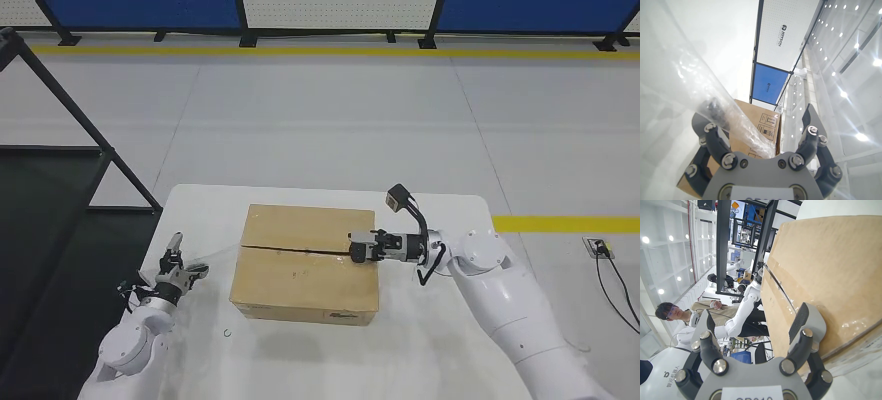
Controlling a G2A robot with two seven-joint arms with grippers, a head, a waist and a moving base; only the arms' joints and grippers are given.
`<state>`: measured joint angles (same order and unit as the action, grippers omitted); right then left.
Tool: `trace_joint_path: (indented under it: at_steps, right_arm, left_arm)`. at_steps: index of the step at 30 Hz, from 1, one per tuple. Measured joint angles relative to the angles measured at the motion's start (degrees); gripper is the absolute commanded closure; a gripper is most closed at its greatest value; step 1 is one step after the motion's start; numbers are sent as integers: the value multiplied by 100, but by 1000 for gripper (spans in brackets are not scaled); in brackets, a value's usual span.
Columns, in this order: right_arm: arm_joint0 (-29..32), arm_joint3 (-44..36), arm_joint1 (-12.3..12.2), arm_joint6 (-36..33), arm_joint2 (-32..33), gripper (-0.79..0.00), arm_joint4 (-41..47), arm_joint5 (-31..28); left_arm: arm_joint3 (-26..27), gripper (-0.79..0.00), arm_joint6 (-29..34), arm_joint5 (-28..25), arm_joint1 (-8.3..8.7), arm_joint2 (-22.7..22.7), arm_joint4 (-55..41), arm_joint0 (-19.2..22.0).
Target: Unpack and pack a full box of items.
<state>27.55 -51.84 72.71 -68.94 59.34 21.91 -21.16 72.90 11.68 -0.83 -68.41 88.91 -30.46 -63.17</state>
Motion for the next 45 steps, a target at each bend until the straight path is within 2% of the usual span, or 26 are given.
trace_joint_path:
  at_steps: [8, 16, 29, 35, 45]
  right_arm:
    - [90, -127, -35, 19, 49, -785, -43, 28]
    - [160, -207, -54, 40, 68, -785, -52, 40]
    - [292, -371, -116, 60, 183, -785, -61, 42]
    - [344, -457, -140, 77, 219, -785, -74, 69]
    - [344, -452, -153, 63, 214, -785, -63, 78]
  left_arm:
    - [-56, -785, -152, -424, -58, 61, -371, 188]
    - [-8, -785, 29, -539, -72, 165, -626, 313]
    - [-533, -785, 124, -78, -94, -56, -366, 857]
    - [-693, -785, 253, 53, -113, -213, -234, 922]
    - [-754, -785, 184, -238, -151, -210, -337, 1080]
